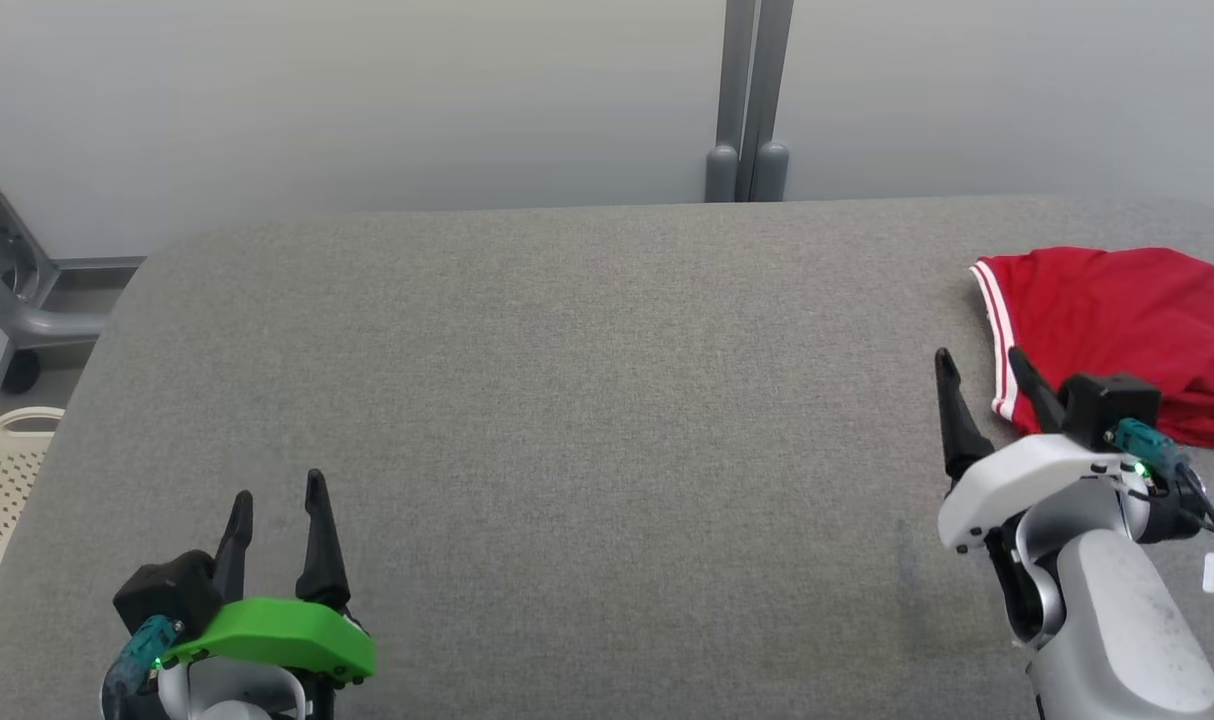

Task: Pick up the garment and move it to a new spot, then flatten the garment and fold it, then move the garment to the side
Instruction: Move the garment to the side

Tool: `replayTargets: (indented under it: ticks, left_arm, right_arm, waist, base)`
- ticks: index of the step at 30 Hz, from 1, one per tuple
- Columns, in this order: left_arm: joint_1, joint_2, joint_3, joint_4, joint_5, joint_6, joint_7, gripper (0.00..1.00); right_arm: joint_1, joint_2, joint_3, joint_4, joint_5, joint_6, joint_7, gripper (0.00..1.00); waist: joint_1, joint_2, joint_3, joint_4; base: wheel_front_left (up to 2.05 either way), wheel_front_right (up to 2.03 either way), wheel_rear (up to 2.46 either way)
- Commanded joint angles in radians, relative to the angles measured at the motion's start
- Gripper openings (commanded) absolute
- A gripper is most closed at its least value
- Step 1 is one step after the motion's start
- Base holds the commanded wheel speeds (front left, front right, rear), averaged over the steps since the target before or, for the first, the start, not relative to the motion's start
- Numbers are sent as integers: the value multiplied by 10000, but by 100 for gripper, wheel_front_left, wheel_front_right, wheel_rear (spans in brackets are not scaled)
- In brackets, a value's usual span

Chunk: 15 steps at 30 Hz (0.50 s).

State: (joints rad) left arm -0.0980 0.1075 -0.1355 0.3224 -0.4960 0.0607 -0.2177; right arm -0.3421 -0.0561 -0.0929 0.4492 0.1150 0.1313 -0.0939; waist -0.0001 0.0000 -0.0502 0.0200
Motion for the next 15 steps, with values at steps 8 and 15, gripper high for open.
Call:
replayTargets:
  ticks: [8, 15]
  left_arm:
    - [458, 610, -137, -350, 572, -269, -320, 100]
    - [913, 798, -401, -886, 1288, -583, -483, 100]
  right_arm:
    - [1692, 40, 585, -1160, 1078, -11, -245, 100]
    - [2516, 43, 862, -1440, 1046, -11, -1219, 100]
  waist:
    - [1, 0, -199, 111]
    - [1, 0, -188, 54]
  base:
    - [0, 0, 0]
    - [0, 0, 0]
